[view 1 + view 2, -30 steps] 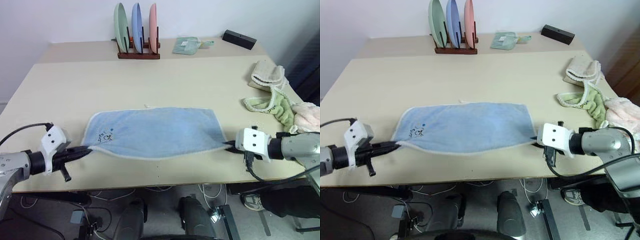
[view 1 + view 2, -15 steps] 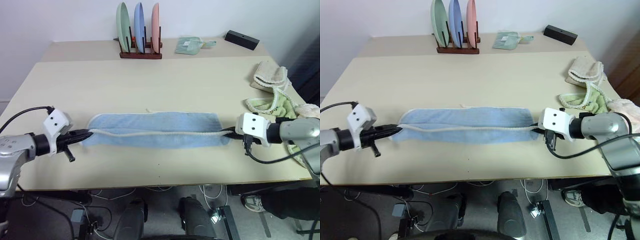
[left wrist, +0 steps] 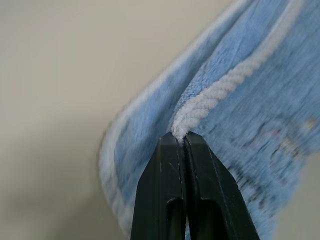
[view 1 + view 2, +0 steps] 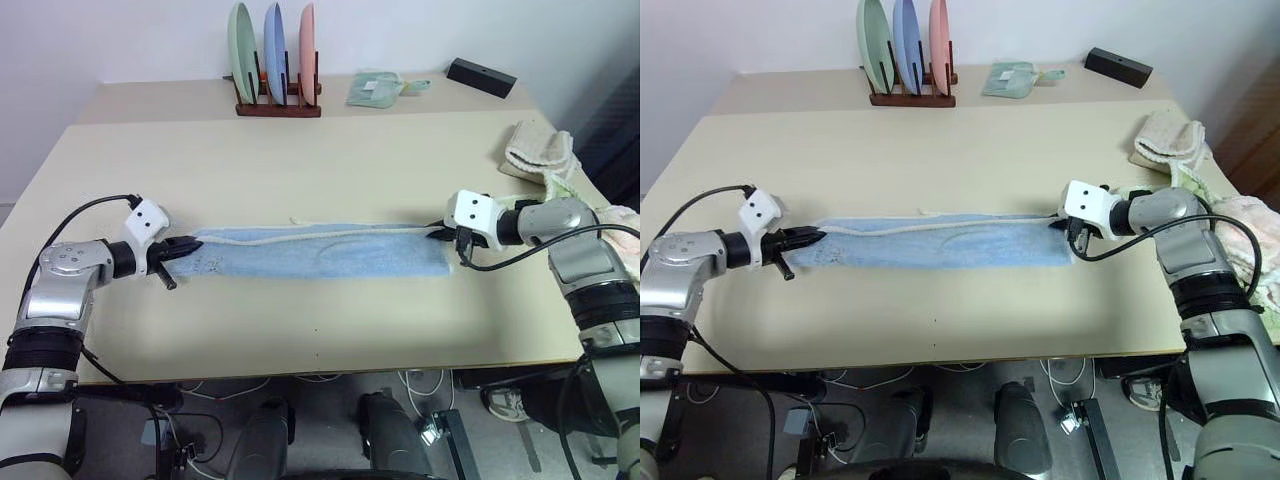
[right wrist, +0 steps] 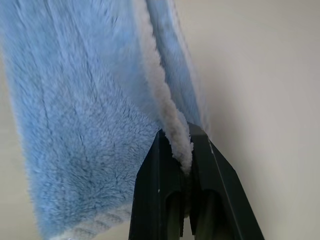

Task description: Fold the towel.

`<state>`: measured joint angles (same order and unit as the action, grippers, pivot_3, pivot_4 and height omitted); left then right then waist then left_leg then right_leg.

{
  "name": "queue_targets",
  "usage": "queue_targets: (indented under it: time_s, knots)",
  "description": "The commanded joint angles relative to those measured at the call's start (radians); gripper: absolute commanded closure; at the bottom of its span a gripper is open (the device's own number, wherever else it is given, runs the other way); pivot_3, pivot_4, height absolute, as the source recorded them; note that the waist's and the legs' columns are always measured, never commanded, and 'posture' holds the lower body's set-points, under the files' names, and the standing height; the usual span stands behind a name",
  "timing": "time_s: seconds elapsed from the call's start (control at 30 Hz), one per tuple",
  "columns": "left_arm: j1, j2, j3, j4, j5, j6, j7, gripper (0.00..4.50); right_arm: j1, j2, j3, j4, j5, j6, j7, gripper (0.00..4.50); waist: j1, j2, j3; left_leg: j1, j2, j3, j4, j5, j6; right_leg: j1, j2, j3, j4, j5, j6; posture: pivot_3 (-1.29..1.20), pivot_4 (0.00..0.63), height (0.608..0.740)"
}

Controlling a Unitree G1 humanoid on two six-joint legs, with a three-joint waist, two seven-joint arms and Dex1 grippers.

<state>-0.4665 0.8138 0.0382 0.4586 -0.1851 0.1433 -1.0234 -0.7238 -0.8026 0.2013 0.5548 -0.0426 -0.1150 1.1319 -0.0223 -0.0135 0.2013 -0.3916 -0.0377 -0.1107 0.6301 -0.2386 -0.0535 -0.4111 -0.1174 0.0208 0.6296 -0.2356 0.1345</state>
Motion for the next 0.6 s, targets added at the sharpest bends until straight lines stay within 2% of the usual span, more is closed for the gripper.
queue_targets:
  time_s: [0.03, 0.27, 0.37, 0.53, 0.57, 0.6]
  knots:
    - [-0.02, 0.005, 0.006, 0.034, 0.02, -0.042, 0.0, 4.5, -0.046, 0.012, -0.013, 0.048, -0.017, -0.053, -0.016, 4.39, 0.0, 0.0, 0.0, 0.0, 0.0, 0.0, 0.0, 0.0, 0.0, 0.0, 0.0, 0.0, 0.0, 0.0, 0.0, 0.0, 0.15, 0.74]
    - [-0.026, -0.001, 0.021, 0.068, 0.014, -0.04, 0.013, 4.5, -0.08, 0.033, -0.023, 0.126, -0.043, -0.093, -0.063, 4.39, -0.005, 0.0, 0.0, 0.0, 0.0, 0.0, 0.0, 0.0, 0.0, 0.0, 0.0, 0.0, 0.001, 0.0, 0.0, 0.0, 0.15, 0.74]
    - [-0.029, 0.0, 0.04, 0.075, -0.013, -0.004, 0.004, 3.6, -0.093, 0.033, -0.027, 0.135, -0.032, -0.068, -0.044, 3.56, -0.012, 0.0, 0.0, 0.0, 0.0, 0.0, 0.0, 0.0, 0.0, 0.0, 0.0, 0.0, 0.001, 0.0, 0.0, 0.0, 0.15, 0.74]
    - [-0.036, -0.012, 0.072, 0.067, -0.021, 0.003, 0.044, 1.08, -0.094, 0.024, -0.036, 0.124, -0.036, -0.081, -0.06, 1.14, -0.021, 0.0, 0.0, 0.0, 0.0, -0.001, 0.0, 0.0, 0.0, 0.0, 0.0, 0.0, 0.001, 0.0, 0.0, 0.0, 0.15, 0.74]
    - [-0.039, -0.016, 0.082, 0.067, -0.026, 0.005, 0.057, 0.65, -0.091, 0.019, -0.04, 0.119, -0.038, -0.084, -0.07, 1.14, -0.022, 0.0, 0.0, 0.0, 0.0, -0.001, 0.0, 0.0, 0.0, 0.0, 0.0, 0.0, 0.001, 0.0, 0.0, 0.0, 0.15, 0.74]
    - [-0.044, -0.023, 0.096, 0.069, -0.036, 0.013, 0.072, 0.65, -0.089, 0.014, -0.046, 0.115, -0.04, -0.088, -0.085, 1.14, -0.022, 0.0, 0.0, 0.0, 0.0, -0.001, 0.0, 0.0, 0.0, 0.0, 0.0, 0.0, 0.001, 0.0, 0.0, 0.0, 0.15, 0.74]
